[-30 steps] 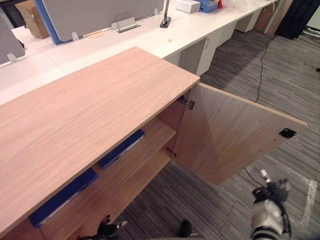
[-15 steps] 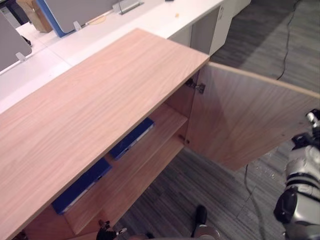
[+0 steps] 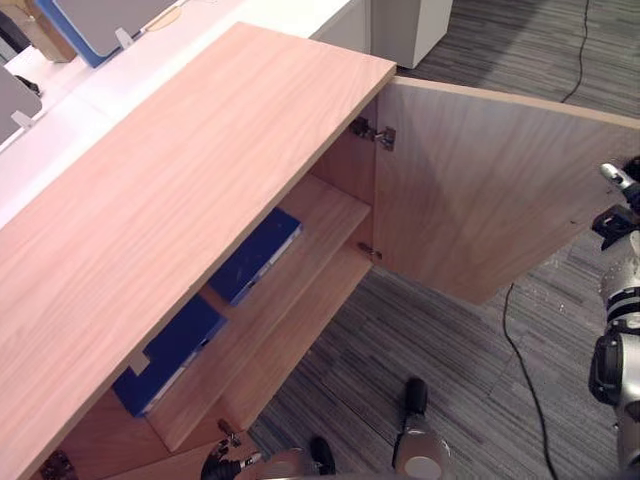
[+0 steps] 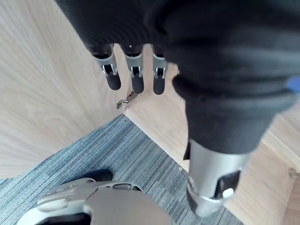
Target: Walk over to the cabinet, pick up the folder, carry it to the office cabinet, place the folder inside the office cabinet, then close the office cabinet door
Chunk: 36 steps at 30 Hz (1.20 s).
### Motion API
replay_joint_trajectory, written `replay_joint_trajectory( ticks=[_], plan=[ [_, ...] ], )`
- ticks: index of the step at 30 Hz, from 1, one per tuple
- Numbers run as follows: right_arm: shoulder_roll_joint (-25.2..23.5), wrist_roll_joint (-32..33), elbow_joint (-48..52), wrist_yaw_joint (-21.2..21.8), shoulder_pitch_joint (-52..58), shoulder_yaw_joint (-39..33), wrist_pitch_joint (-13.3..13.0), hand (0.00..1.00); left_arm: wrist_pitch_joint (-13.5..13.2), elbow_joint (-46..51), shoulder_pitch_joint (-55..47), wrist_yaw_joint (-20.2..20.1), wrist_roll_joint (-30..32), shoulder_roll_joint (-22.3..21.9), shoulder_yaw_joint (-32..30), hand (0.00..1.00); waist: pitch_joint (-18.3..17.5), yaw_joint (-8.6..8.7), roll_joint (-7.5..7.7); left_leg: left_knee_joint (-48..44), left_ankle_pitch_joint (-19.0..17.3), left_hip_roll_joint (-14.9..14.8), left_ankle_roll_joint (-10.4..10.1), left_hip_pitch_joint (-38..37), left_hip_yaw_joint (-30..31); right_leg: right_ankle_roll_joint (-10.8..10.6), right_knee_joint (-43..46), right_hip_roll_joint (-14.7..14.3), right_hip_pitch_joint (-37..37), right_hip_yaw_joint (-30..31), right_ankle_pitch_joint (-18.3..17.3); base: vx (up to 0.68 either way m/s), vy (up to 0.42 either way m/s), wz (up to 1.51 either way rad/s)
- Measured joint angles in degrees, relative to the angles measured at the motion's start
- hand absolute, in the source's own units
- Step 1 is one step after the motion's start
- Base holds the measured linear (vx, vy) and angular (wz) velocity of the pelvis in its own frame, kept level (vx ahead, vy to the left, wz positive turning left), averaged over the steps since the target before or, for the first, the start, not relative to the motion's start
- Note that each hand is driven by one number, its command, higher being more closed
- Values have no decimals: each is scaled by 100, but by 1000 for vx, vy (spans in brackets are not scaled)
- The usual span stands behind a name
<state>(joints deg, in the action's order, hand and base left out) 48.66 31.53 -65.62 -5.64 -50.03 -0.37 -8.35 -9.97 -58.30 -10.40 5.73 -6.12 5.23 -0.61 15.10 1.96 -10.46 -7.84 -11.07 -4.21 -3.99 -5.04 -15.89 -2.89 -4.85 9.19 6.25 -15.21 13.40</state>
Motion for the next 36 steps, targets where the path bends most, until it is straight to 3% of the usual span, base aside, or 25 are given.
replay_joint_trajectory(
  ticks=[4, 6, 11, 14, 16, 19, 21, 24, 27, 36],
  plan=[
    [311, -200, 603, 371, 120, 841, 424, 0, 1, 2, -23, -151, 41, 6, 92, 0, 5, 33, -3, -56, -60, -116, -73, 0, -101, 30, 0, -163, 104, 191, 21, -26, 0, -33],
    [515, -336, 1508, 551, 570, 1235, 549, 0, -4, 36, -44, -230, 121, 39, 121, 0, 8, 88, 1, -74, -105, -227, -142, -5, -107, 37, -1, -322, 186, 317, 17, -20, -32, -44],
    [1035, -216, 3494, 957, 1438, 2087, 625, 0, -63, 32, -60, -295, 331, 75, 112, 0, -2, 252, 6, -289, -139, -436, -200, -8, -87, 106, -2, -598, 269, 606, -36, -10, -45, -47],
    [1426, -124, 4680, 1496, 1903, 2764, 649, 0, -104, 45, -57, -323, 551, 72, -22, 0, -13, 334, 20, -347, -144, -562, -189, -5, -51, 211, -4, -744, 283, 632, -34, -26, -66, -17],
    [1576, -387, 5377, 1925, 1946, 3385, 640, 0, -109, 47, -57, -348, 656, 73, -111, 0, -32, 329, 65, -339, -146, -624, -186, 3, -45, 224, -6, -816, 316, 642, -32, -55, -61, -8],
    [1398, -1063, 6452, 2515, 2161, 4221, 507, 0, -106, 51, -43, -349, 818, 74, -191, 0, -245, 173, 134, -214, -210, -691, -158, 54, -44, 259, -30, -925, 459, 646, -32, -78, -49, -7],
    [949, -1185, 7149, 3020, 2386, 4873, 245, 0, -86, 52, 16, -351, 912, 75, -309, 0, -310, 23, 287, -226, -220, -688, -170, 112, -44, 258, -33, -944, 522, 626, -32, -109, -48, -5],
    [302, -1503, 7296, 3587, 2615, 5453, 136, 0, -56, 53, 21, -361, 1034, 82, -419, 0, -462, -144, 470, -217, -225, -650, -182, 227, -55, 257, -34, -916, 647, 617, -35, -53, -12, -4],
    [50, -1767, 7259, 3907, 3046, 5724, 160, 0, -4, 40, 10, -358, 1061, 143, -551, 0, -547, -150, 703, -249, -198, -618, -216, 284, -60, 355, -5, -879, 707, 625, 134, 24, 32, -1],
    [-34, -2213, 7061, 4445, 3188, 6074, 227, 0, 46, 29, 165, -350, 1123, 199, -901, 0, -806, -215, 880, -314, -216, -519, -331, 285, -275, 408, -1, -815, 773, 803, 281, 64, 71, -8]
  ],
)
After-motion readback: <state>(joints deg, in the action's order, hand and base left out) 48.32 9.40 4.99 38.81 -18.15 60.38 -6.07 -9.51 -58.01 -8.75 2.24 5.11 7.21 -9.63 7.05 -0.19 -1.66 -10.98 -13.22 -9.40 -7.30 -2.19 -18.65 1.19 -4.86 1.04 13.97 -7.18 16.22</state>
